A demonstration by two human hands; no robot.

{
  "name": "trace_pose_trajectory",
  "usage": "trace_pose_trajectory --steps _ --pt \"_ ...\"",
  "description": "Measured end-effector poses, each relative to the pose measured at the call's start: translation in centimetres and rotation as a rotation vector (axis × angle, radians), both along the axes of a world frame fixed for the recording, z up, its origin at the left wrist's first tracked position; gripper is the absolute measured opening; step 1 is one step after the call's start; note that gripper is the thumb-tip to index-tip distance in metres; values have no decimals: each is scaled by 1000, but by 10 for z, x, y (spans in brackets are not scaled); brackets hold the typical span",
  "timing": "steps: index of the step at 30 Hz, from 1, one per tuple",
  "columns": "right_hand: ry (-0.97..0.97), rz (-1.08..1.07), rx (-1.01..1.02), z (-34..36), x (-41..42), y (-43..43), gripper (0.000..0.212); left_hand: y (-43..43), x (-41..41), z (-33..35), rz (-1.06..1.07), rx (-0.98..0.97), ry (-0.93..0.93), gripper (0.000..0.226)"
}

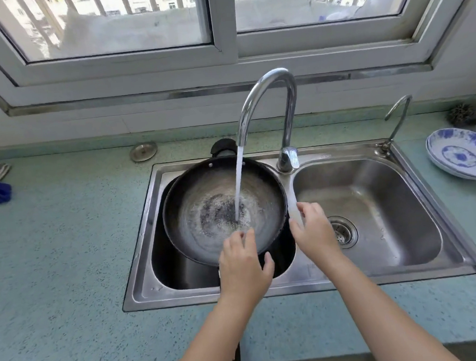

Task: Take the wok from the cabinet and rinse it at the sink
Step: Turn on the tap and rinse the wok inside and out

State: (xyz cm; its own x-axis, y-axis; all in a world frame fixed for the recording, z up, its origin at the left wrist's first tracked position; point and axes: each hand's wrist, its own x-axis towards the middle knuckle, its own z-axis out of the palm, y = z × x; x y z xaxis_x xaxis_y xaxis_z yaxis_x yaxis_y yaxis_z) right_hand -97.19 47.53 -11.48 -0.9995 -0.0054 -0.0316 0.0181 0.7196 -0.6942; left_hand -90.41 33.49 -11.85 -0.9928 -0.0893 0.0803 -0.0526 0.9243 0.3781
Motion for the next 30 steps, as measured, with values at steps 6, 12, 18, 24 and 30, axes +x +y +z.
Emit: trace_pose_trajectory --steps 6,12,18,24,30 --pt "199 81 257 -12 -62 19 53 18 -52 -5 -111 -12 -44 56" --pt "178 183 417 -19 -101 20 64 30 -82 -19 -195 -105 -119 54" --pt "194 233 453 -38 -109 24 73 35 -92 -40 -231 -133 -227 53" --pt "243 186 415 -49 -110 19 64 36 -93 -59 -246 -152 -301 55" --pt "203 166 446 -57 -100 17 66 38 -91 -59 -238 -131 -294 56"
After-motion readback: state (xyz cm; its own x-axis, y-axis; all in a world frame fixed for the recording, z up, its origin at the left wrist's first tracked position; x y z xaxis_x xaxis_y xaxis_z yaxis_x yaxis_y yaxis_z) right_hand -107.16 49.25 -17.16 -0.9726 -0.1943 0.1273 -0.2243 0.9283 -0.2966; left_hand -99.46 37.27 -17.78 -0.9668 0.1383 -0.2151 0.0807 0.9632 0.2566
